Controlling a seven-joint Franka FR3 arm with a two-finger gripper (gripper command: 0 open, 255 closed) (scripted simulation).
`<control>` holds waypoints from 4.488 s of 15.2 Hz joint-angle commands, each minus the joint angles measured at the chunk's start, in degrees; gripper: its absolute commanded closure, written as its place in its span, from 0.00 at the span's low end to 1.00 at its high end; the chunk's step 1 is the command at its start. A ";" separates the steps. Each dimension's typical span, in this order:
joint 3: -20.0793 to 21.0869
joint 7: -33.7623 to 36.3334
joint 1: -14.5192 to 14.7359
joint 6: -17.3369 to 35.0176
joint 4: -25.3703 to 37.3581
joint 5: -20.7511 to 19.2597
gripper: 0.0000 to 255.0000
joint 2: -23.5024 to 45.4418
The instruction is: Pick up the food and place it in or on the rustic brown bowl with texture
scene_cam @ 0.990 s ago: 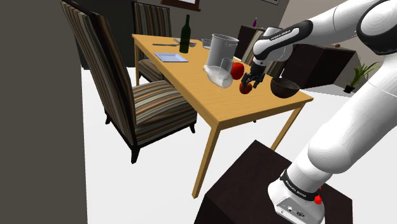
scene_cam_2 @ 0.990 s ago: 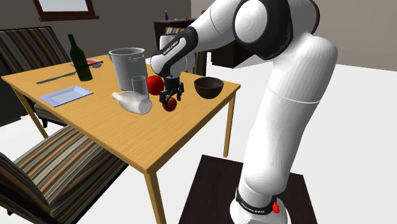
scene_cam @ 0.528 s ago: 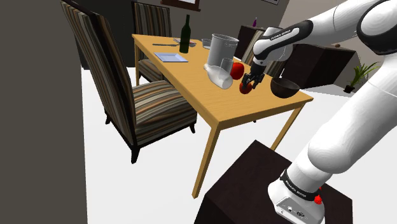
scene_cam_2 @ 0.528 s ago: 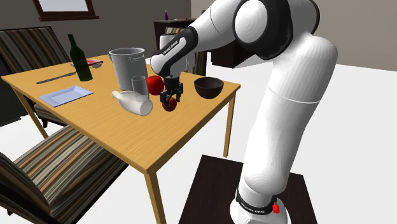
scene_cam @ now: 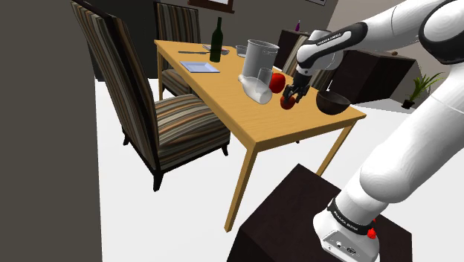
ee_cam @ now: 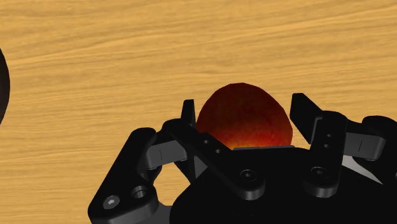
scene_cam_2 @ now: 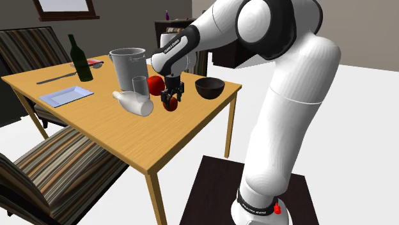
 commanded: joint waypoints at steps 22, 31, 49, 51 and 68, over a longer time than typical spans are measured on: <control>1.52 1.36 0.27 -17.59 13.06 -1.82 1.00 -4.94; 1.84 1.16 0.47 -24.13 19.57 -1.61 1.00 -4.97; -15.40 -27.98 -9.85 -26.84 31.10 5.71 1.00 5.00; -17.31 -32.00 -11.75 -27.67 33.90 8.30 1.00 8.05; -17.54 -33.94 -12.36 -16.11 22.91 9.38 1.00 9.00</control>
